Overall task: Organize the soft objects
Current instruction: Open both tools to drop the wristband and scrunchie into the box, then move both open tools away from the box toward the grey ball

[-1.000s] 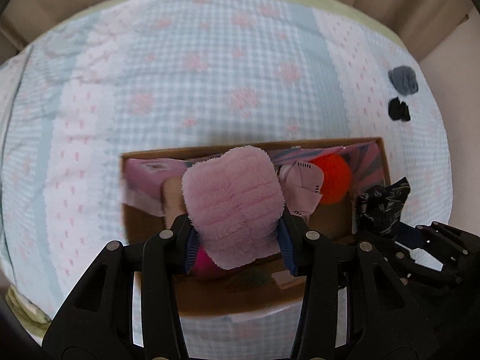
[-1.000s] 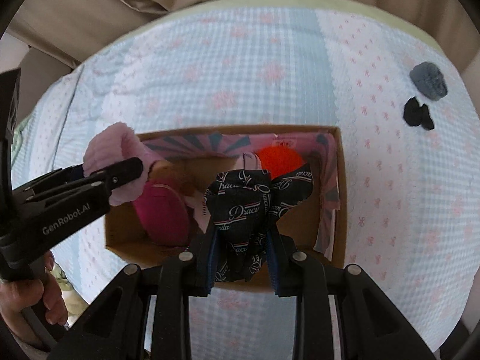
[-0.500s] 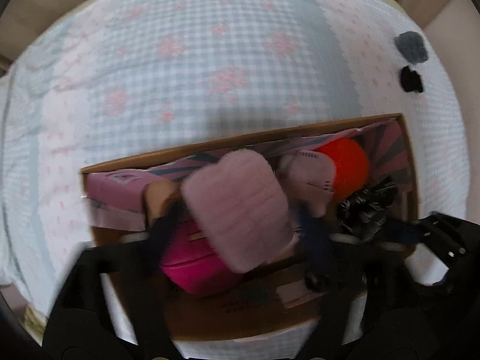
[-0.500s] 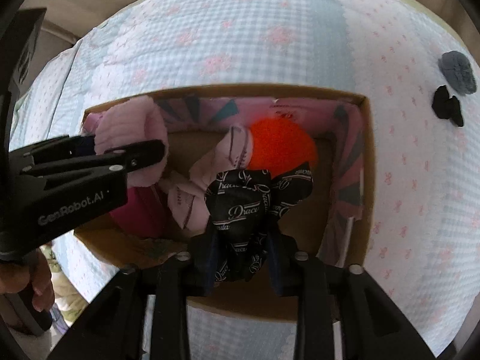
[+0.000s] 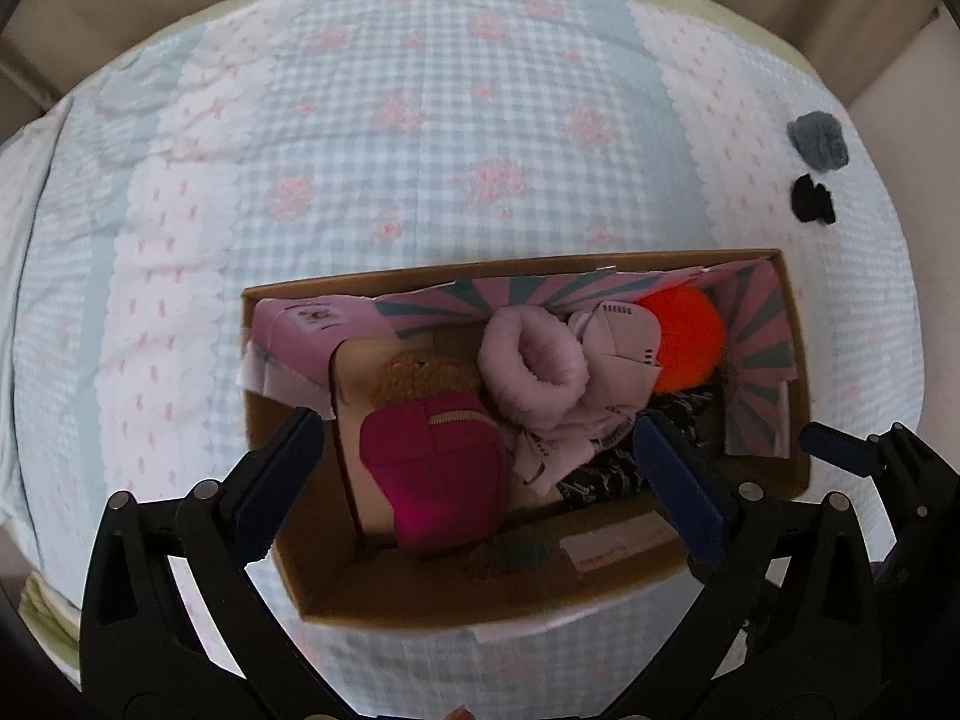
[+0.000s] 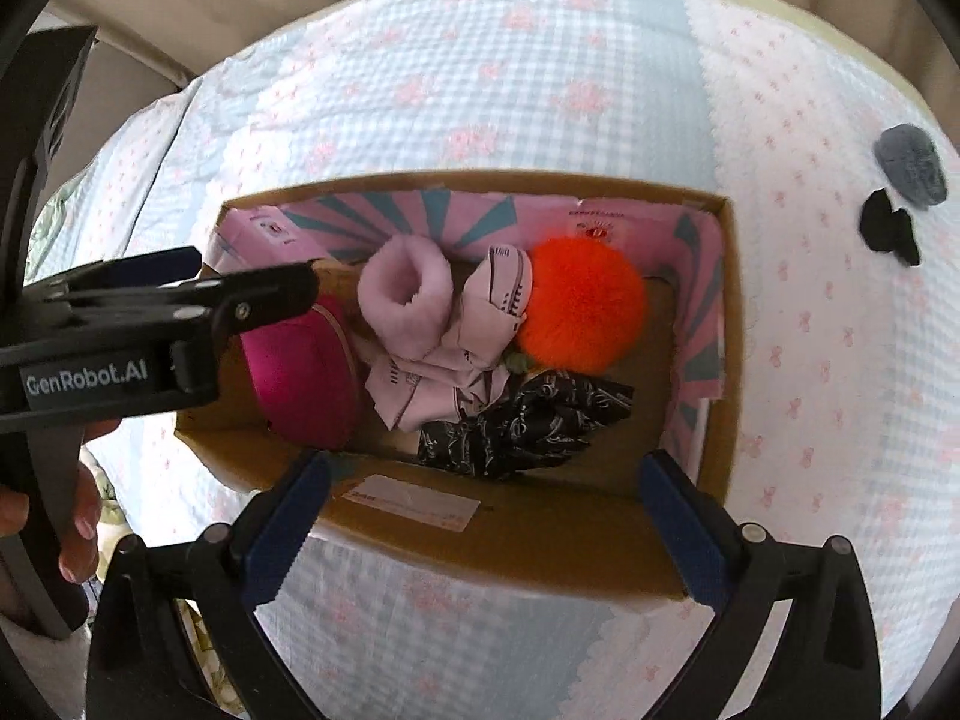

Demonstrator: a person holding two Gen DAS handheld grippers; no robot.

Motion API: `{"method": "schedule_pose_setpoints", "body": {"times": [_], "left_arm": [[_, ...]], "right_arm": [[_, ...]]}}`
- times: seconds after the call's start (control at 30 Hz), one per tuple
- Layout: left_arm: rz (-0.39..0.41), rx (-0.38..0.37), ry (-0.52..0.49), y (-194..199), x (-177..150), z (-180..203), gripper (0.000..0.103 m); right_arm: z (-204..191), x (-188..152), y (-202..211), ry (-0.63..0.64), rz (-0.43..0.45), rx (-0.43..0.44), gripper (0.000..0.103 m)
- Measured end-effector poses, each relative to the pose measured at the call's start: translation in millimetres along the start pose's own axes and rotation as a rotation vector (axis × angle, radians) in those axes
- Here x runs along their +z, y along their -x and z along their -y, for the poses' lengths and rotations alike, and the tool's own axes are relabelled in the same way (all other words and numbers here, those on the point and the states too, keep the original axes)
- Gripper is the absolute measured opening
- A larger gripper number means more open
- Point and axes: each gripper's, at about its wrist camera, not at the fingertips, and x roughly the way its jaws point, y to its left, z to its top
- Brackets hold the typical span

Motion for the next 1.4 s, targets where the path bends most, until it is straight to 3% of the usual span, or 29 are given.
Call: {"method": "schedule_pose_setpoints", "body": {"times": [0.57,0.83,1.17,1.4], "left_arm": [[0.18,-0.014,0.043,112,-41,-3,0.103],[0.284,-0.015,0.038,162,-47,32,0.103],[0.332,-0.037,0.028,175,-47,138,0.103],[0.329,-0.049,0.034,145,-32,232,0.103]], "right_arm": [[-31,-31,104,0.004,0.188,-0.051,0.102],[-17,-47,174,-0.027,0.314,-0.095,0.102],[87,-60,257,-0.114,0.462,-0.158,0.102],[180,-62,279,-0.087,0.466,-0.166,0.102]]}}
